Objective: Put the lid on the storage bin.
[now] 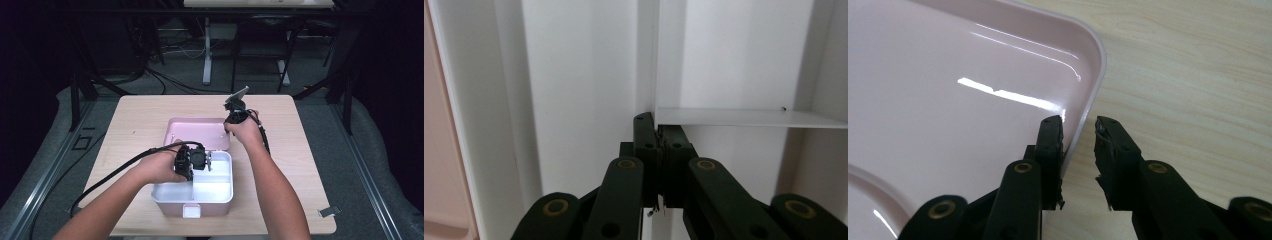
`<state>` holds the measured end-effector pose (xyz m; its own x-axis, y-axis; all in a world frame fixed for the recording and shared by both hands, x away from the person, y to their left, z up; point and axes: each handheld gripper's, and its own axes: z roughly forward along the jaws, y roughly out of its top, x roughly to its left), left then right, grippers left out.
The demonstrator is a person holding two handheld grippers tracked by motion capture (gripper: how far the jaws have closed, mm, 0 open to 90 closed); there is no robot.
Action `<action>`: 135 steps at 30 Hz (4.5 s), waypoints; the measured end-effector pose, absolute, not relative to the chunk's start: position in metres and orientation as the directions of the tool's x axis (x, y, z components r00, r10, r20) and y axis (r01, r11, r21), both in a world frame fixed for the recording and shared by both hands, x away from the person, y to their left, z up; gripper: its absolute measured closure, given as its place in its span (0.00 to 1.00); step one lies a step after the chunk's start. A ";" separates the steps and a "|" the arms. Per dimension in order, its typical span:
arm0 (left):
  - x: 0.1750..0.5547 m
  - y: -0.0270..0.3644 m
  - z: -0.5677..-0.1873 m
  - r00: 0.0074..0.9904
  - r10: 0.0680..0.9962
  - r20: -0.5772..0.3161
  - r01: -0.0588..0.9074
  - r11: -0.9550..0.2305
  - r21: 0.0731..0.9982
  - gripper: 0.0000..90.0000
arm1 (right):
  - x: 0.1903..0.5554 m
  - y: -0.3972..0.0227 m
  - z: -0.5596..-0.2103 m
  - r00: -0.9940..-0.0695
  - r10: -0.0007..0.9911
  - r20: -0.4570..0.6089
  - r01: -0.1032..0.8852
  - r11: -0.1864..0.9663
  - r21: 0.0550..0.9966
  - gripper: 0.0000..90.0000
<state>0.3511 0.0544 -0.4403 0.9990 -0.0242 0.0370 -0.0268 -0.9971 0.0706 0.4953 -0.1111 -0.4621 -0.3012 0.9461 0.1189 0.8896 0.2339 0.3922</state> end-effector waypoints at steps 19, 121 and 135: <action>0.351 0.054 -0.440 0.999 -0.025 0.036 -0.028 -0.997 0.070 0.98 | 0.498 -0.106 -0.464 -0.264 0.956 0.126 0.914 0.206 0.350 0.90; 0.345 0.082 -0.423 0.990 0.085 0.112 0.057 -0.972 0.230 0.84 | 0.417 -0.124 -0.390 -0.333 0.930 0.154 0.706 0.138 0.694 0.97; 0.351 0.126 -0.414 0.950 0.289 0.116 0.219 -0.885 0.411 0.73 | 0.412 -0.124 -0.388 -0.342 0.928 0.148 0.694 0.143 0.706 0.97</action>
<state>0.3509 0.1258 -0.4137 0.9502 0.2892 0.1159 0.2191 -0.8849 0.4111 0.4119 -0.1240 -0.3881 -0.3420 0.9280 0.1477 0.6936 0.1433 0.7060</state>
